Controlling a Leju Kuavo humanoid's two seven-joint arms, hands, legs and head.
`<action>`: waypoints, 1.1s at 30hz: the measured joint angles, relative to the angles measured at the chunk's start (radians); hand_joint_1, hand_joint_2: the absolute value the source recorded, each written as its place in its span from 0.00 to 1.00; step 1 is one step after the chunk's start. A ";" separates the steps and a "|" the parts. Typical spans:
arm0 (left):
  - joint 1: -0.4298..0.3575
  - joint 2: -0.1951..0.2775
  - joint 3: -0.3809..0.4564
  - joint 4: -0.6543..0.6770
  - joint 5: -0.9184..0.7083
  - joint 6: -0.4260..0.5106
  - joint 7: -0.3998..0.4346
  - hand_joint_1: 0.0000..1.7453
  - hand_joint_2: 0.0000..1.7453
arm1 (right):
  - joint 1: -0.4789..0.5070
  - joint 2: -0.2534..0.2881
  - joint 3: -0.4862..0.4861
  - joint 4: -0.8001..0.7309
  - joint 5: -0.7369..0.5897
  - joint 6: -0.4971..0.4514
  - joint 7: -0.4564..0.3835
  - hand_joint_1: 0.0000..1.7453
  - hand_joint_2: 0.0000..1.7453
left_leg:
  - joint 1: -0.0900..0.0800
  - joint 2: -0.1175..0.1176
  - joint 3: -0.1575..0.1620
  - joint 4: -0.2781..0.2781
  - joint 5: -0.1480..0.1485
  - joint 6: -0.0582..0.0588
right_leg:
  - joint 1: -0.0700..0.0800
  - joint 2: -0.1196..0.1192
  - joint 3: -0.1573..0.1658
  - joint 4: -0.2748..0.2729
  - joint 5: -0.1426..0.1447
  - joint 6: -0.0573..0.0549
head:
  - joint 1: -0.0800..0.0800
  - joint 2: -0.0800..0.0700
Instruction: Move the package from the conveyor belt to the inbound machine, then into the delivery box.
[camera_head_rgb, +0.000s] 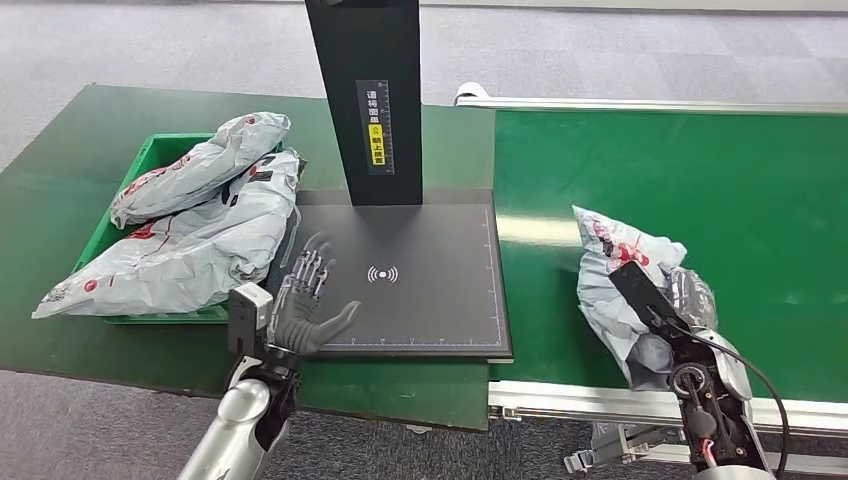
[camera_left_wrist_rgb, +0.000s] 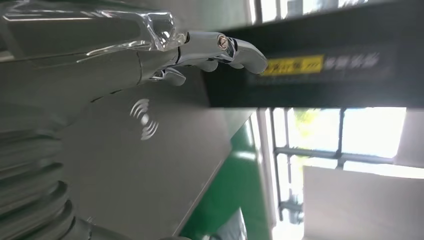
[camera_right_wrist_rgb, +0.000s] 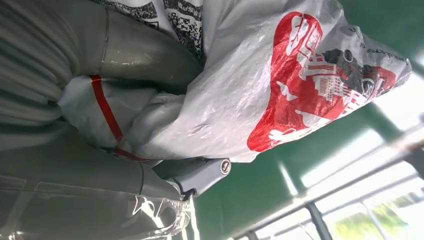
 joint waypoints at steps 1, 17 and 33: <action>0.003 0.000 0.003 -0.013 -0.004 0.023 -0.016 0.00 1.00 | 0.006 0.004 -0.002 -0.019 -0.032 -0.022 -0.041 1.00 1.00 | 0.000 0.000 0.000 0.000 0.000 0.000 | 0.000 0.000 0.000 0.000 0.000 0.000 | 0.000 0.000; 0.017 -0.006 0.008 -0.121 -0.017 0.161 -0.087 0.00 1.00 | 0.075 0.078 0.007 -0.291 -0.207 -0.261 -0.316 1.00 1.00 | 0.000 0.000 -0.001 0.000 0.000 0.000 | 0.000 0.000 -0.001 0.000 0.000 0.000 | 0.000 0.000; -0.056 -0.026 -0.015 -0.102 0.004 0.178 -0.117 0.00 1.00 | -0.070 0.157 0.442 -0.053 -0.116 -0.147 -0.368 1.00 1.00 | 0.001 0.001 -0.001 0.000 0.001 0.000 | 0.001 0.001 -0.001 0.000 0.000 0.000 | 0.000 0.000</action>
